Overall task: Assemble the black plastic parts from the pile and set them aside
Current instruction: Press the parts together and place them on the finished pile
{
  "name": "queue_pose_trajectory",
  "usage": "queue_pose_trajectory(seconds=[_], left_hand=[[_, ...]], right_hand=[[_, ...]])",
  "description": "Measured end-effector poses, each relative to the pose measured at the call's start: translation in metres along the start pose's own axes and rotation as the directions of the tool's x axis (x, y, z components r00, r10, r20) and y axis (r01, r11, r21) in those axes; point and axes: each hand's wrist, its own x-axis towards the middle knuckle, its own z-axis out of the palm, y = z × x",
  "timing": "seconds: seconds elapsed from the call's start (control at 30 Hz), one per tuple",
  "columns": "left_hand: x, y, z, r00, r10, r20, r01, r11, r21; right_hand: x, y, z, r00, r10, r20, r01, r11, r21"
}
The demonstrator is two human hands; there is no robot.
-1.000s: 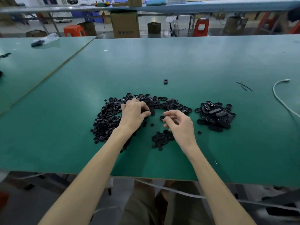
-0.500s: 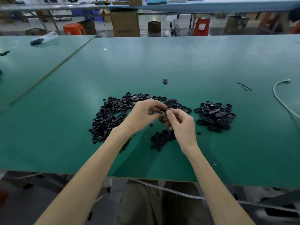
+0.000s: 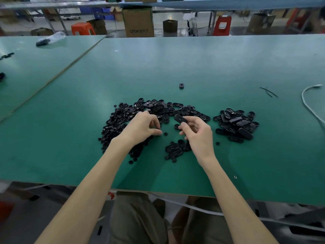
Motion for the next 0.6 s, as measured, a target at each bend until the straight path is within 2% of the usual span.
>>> queue_pose_trajectory(seconds=[0.17,0.27,0.4,0.47,0.6], left_hand=[[0.002,0.004,0.004,1.000,0.026,-0.005,-0.026,1.000,-0.003],[0.001,0.006,0.007,0.991,-0.017,-0.131,-0.009,0.980,-0.199],[0.000,0.018,0.014,0.973,-0.058,-0.224,-0.070,0.850,-0.522],[0.000,0.028,0.019,0.966,-0.058,-0.251,-0.116,0.771,-0.626],[0.000,0.038,0.035,0.949,-0.150,-0.277,-0.139,0.590,-0.795]], right_hand=[[0.000,0.001,0.000,1.000,0.010,0.000,-0.010,1.000,-0.008],[0.000,0.000,0.000,1.000,0.006,0.005,-0.006,1.000,-0.013],[0.000,0.000,0.000,1.000,0.006,0.002,-0.006,1.000,-0.014],[-0.001,-0.001,-0.001,1.000,0.008,0.001,-0.008,1.000,-0.022],[-0.001,0.000,-0.001,1.000,0.012,-0.002,-0.012,0.999,-0.037]])
